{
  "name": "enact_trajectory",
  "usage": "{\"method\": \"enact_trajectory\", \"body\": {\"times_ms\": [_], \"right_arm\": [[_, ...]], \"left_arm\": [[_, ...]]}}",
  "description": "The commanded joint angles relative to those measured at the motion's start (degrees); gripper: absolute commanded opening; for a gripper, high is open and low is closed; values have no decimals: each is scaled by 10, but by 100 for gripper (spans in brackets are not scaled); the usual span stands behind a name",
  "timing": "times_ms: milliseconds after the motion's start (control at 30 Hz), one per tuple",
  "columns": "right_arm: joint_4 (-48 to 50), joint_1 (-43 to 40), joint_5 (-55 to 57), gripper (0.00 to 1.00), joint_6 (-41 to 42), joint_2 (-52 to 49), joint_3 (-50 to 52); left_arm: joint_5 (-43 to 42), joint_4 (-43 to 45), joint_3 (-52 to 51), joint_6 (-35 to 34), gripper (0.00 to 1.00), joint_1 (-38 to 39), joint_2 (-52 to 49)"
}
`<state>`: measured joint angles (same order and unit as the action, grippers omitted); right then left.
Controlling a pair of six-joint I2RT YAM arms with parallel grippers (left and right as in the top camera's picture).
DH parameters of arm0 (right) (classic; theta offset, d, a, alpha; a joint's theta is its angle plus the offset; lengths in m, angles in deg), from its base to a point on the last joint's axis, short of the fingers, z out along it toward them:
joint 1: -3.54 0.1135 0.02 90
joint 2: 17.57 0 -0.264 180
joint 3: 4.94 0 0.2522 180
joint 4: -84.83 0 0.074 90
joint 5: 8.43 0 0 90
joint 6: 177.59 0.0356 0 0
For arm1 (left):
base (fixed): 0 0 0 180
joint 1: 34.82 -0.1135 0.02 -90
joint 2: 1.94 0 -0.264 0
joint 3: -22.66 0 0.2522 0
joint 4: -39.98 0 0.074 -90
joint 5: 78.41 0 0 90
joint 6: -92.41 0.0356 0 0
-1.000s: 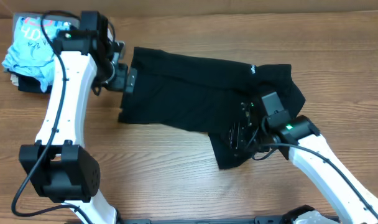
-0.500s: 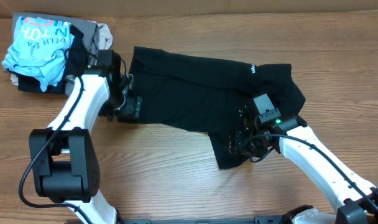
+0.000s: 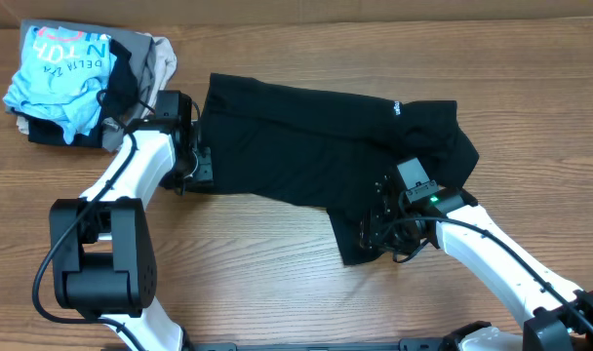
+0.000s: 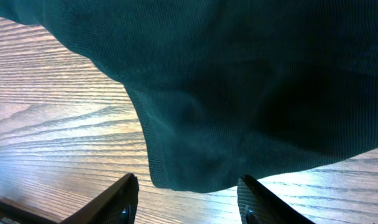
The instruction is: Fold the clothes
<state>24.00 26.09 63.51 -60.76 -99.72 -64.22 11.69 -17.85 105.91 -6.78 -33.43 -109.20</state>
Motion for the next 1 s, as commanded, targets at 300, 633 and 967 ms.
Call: {"method": "enact_trajectory", "body": {"times_ms": [300, 633, 967], "right_arm": [[8, 71, 4, 51, 39, -1, 5], [-1, 146, 109, 50, 165, -65, 5], [22, 153, 119, 51, 189, -127, 5]], "left_arm": [[14, 24, -26, -38, 4, -3, -3], [13, 22, -26, -42, 4, -3, -3], [14, 21, -26, -41, 4, -3, -3]]}}
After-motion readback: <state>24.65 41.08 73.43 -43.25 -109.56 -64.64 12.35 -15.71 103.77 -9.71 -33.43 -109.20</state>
